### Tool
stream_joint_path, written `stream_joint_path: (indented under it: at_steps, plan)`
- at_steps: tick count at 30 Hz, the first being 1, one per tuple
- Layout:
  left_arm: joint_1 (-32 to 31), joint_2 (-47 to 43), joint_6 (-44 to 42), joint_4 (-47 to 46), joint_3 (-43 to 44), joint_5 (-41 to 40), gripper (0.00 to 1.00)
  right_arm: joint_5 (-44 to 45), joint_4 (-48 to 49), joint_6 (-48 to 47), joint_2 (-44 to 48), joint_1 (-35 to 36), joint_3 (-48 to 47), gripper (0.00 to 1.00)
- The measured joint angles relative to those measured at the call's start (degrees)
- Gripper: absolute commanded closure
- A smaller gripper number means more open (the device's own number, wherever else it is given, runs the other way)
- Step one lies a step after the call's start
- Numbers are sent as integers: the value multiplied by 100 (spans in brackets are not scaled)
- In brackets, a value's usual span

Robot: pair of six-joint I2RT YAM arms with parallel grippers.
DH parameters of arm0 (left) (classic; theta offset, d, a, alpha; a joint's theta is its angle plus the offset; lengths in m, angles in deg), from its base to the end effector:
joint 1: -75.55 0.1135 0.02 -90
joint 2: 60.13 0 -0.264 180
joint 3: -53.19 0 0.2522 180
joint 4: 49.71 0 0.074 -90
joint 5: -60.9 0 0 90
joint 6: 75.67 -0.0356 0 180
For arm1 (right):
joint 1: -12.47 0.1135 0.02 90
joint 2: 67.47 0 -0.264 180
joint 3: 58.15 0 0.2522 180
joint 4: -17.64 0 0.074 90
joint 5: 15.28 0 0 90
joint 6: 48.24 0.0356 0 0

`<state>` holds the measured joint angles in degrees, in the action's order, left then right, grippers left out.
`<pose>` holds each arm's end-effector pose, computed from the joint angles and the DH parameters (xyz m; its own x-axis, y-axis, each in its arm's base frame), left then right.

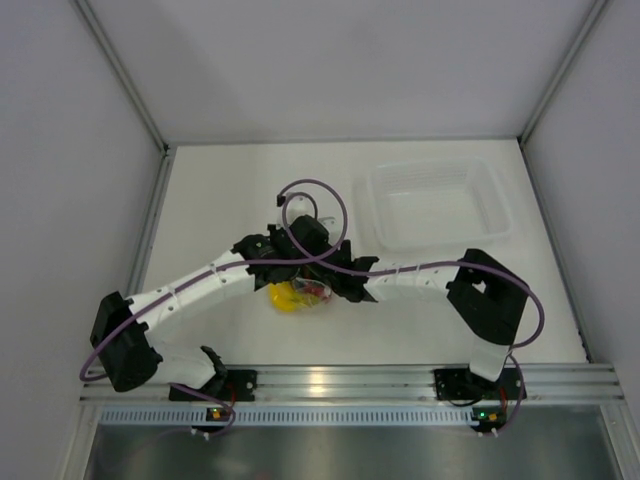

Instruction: Open the zip-top bag and remove the fake food

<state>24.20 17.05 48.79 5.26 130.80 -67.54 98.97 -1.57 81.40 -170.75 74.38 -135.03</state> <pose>0.1876 -0.1992 0.2898 -0.6381 0.0883 -0.7649 0.0308 0.9955 0.0893 0.1923 0.3292 0.1822 -0.6860 -0.0499 -0.7259 -0.3006 0.9280 0.2203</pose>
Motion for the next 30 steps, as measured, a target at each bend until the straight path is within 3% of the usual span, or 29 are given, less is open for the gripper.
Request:
stream_joint_path:
  at_steps: [13,15,16,17,19,20,23,30]
  plan:
    - [136,-4,2,39,-66,-90,100,0,363,48,-308,7,-144,1]
    - [140,-4,13,37,-68,-81,100,-4,382,35,-304,7,-140,20]
    - [140,-4,39,31,-68,-37,100,-20,431,17,-282,7,-105,35]
    - [140,-4,72,-4,-68,31,100,-37,479,4,-262,7,-61,58]
    - [92,-4,76,-44,-70,63,100,-24,636,96,-105,7,101,73]
    - [59,-4,79,-59,-70,90,100,-20,649,114,-20,7,186,86]
    - [-63,-4,116,-120,-70,234,100,-24,498,98,251,7,417,98]
    - [-219,22,168,-289,-76,597,100,-61,-190,-136,798,11,671,100]
